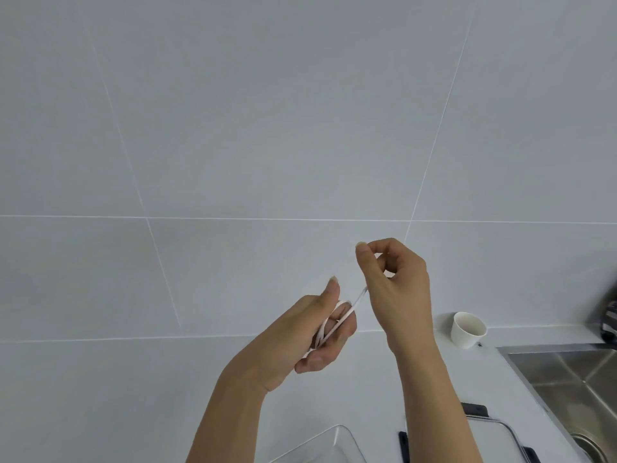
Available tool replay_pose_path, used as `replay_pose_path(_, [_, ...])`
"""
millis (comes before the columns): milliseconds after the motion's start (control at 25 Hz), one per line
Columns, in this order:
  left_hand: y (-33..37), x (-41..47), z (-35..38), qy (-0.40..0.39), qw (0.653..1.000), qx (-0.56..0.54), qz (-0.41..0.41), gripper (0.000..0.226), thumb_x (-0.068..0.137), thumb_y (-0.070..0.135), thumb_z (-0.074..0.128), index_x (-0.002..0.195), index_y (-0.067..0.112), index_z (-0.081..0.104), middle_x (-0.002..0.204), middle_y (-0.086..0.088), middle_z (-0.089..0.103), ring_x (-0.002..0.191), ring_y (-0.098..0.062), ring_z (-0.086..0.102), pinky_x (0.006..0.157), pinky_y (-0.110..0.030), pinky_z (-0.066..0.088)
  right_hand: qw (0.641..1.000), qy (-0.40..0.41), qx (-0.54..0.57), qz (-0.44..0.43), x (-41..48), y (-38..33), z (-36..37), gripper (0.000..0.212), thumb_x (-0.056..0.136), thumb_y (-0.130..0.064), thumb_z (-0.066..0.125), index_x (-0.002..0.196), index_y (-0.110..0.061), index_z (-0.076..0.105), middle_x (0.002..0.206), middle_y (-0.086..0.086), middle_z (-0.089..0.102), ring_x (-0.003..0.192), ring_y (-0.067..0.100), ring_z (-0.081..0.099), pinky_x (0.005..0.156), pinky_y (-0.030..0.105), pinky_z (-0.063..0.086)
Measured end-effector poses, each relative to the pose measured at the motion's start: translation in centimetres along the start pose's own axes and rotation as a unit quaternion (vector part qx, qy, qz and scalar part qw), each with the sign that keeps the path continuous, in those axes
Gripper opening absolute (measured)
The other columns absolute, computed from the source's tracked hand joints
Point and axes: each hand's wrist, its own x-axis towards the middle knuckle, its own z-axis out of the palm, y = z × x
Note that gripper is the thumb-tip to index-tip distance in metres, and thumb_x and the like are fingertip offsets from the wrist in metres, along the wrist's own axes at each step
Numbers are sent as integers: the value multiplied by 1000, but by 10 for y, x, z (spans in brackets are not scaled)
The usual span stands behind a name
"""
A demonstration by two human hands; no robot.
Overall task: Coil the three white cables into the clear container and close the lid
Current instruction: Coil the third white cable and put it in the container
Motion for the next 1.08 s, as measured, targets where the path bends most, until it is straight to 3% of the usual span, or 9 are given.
replay_pose_path(120, [-3, 0, -1, -2, 995, -89, 52, 49, 91, 57, 37, 64, 18, 45, 40, 6, 26, 36, -9, 16, 44, -26, 14, 1000, -20, -12, 19, -1, 6, 9, 28, 95, -31, 60, 75, -14, 67, 55, 3, 54, 49, 7, 43, 49, 12, 36])
replay_pose_path(280, [-4, 3, 2, 14, 970, -224, 97, 44, 91, 51, 42, 67, 17, 56, 37, 9, 32, 34, -4, 20, 45, -21, 20, 995, -43, -63, 58, 0, 8, 16, 34, 96, -34, 55, 73, -12, 66, 43, -9, 40, 43, 8, 35, 46, 17, 32])
replay_pose_path(440, [-2, 8, 9, 89, 950, -269, 131, 56, 100, 41, 30, 105, 6, 73, 43, 5, 39, 39, -5, 31, 51, -16, 35, 990, -54, -110, 67, -5, 15, 18, 31, 96, -31, 52, 73, -13, 62, 50, 1, 38, 48, 14, 32, 49, 28, 30])
replay_pose_path(600, [6, 17, 17, 180, 940, -247, 152, 50, 98, 40, 32, 118, 11, 67, 89, -4, 76, 46, -8, 44, 66, -16, 46, 990, -39, -122, 59, -9, 16, 13, 24, 96, -34, 52, 78, -21, 61, 36, -6, 38, 40, 9, 38, 47, 24, 30])
replay_pose_path(720, [12, 19, 24, 220, 944, -183, 164, 48, 101, 40, 27, 110, 19, 70, 115, -2, 73, 56, -19, 54, 95, -35, 43, 992, -24, -115, 53, -9, 18, 10, 15, 94, -39, 54, 94, -26, 60, 38, -10, 47, 61, 14, 51, 53, 26, 34])
replay_pose_path(840, [11, 18, 27, 230, 950, -134, 164, 60, 101, 41, 27, 86, 8, 74, 114, 4, 73, 99, -45, 55, 114, -54, 26, 992, -14, -115, 58, -8, 21, 8, 11, 94, -33, 53, 92, -24, 59, 39, -9, 49, 71, 26, 50, 55, 28, 35])
replay_pose_path(920, [9, 17, 28, 218, 952, -119, 176, 71, 101, 40, 26, 68, -13, 61, 113, 3, 74, 130, -29, 48, 116, -52, 24, 991, -17, -120, 55, -9, 22, 8, 11, 94, -29, 53, 87, -23, 59, 36, -6, 47, 67, 25, 51, 55, 29, 37])
replay_pose_path(1000, [9, 16, 27, 211, 952, -123, 184, 73, 103, 38, 25, 52, -4, 57, 111, 4, 74, 137, -8, 41, 116, -47, 24, 991, -22, -122, 53, -11, 21, 9, 16, 93, -36, 56, 103, -24, 58, 38, -8, 49, 73, 26, 56, 57, 29, 39])
replay_pose_path(1080, [11, 15, 26, 219, 950, -126, 186, 68, 103, 42, 27, 53, 17, 68, 107, 7, 75, 138, -16, 41, 115, -47, 26, 991, -29, -120, 53, -13, 20, 11, 33, 93, -39, 57, 122, -23, 53, 39, -6, 48, 72, 23, 58, 57, 26, 38])
